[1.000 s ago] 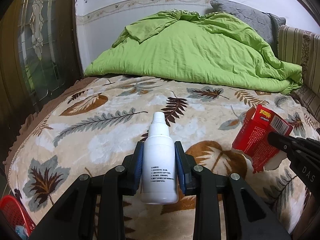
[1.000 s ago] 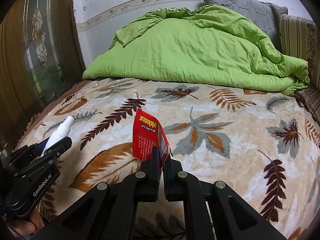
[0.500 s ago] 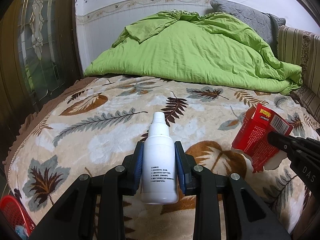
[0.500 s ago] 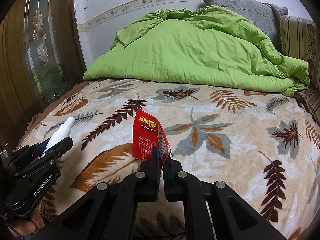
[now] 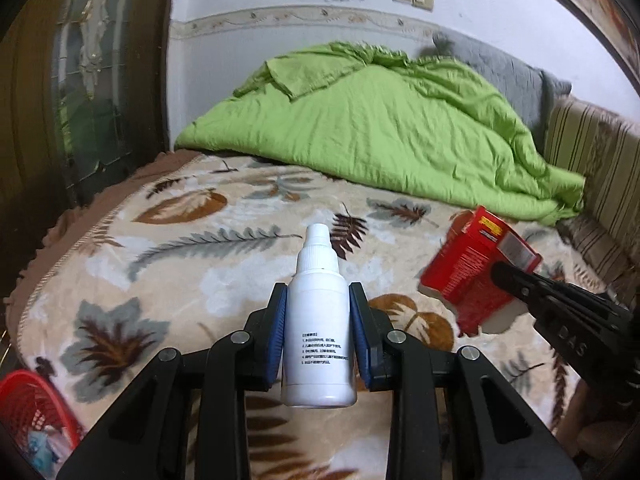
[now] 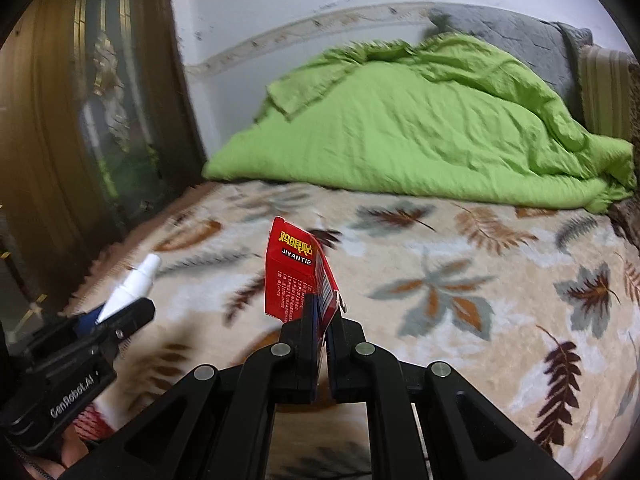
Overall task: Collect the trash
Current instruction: 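Carry both items over the red wastebasket and open both grippers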
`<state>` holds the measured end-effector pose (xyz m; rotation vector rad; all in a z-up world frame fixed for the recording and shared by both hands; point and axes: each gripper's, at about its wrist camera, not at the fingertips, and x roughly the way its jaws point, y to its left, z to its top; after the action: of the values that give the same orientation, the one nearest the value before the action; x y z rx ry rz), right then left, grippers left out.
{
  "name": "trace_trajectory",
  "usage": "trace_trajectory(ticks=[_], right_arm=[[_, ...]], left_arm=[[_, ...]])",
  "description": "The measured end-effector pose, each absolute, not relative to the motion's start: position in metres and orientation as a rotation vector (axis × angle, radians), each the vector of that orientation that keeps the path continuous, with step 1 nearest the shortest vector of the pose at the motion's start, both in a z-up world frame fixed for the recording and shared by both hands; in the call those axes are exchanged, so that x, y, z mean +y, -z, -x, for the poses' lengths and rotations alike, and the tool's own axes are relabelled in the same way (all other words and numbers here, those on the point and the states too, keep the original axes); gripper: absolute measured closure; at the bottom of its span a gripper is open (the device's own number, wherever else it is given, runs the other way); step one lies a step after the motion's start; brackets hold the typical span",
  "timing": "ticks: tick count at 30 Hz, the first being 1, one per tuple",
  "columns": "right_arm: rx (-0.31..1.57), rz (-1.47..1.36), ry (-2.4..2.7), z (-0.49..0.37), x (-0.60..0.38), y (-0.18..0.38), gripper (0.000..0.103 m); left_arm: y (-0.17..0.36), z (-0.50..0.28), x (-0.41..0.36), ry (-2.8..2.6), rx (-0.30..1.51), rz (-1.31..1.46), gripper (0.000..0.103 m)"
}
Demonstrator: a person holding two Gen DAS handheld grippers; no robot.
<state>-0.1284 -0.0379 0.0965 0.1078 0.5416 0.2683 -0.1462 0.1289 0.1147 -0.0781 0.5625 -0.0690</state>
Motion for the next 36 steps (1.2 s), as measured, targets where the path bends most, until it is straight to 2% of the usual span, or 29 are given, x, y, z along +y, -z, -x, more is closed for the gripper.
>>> trace_trajectory(ticks=[7,12,21,31,32,33,34,35,36], right_arm=[[0.499,-0.095,-0.453,0.153,0.016,-0.138,0.099],[0.524,-0.058,-0.608,0.17,0.066,-0.148,0.099],[0.622,0.029,-0.866,0.201,0.168,-0.135,0.098],[0.71,0.168,-0.992,0.224,0.264,-0.108,0.096],[0.738,0.188,-1.012,0.222,0.274,-0.103,0.086],[0.753,0.202,-1.013,0.221,0.279,-0.1,0.067],[0.758,0.207,-0.994,0.219,0.28,-0.098,0.061],[0.748,0.188,-0.984,0.219,0.277,-0.099,0.06],[0.735,0.166,-0.992,0.217,0.27,-0.101,0.06]], left_arm=[[-0.162,0.207,0.188,0.023,0.5,0.175,0.074],[-0.175,0.26,0.25,-0.073,0.497,0.272,0.074],[-0.15,0.342,0.351,-0.334,0.567,0.422,0.074],[-0.108,0.363,0.401,-0.446,0.643,0.508,0.074],[-0.105,0.363,0.403,-0.451,0.647,0.515,0.071],[-0.103,0.364,0.403,-0.45,0.644,0.522,0.065],[-0.103,0.363,0.403,-0.451,0.644,0.516,0.061],[-0.105,0.362,0.403,-0.456,0.645,0.506,0.055],[-0.107,0.363,0.402,-0.462,0.638,0.494,0.054]])
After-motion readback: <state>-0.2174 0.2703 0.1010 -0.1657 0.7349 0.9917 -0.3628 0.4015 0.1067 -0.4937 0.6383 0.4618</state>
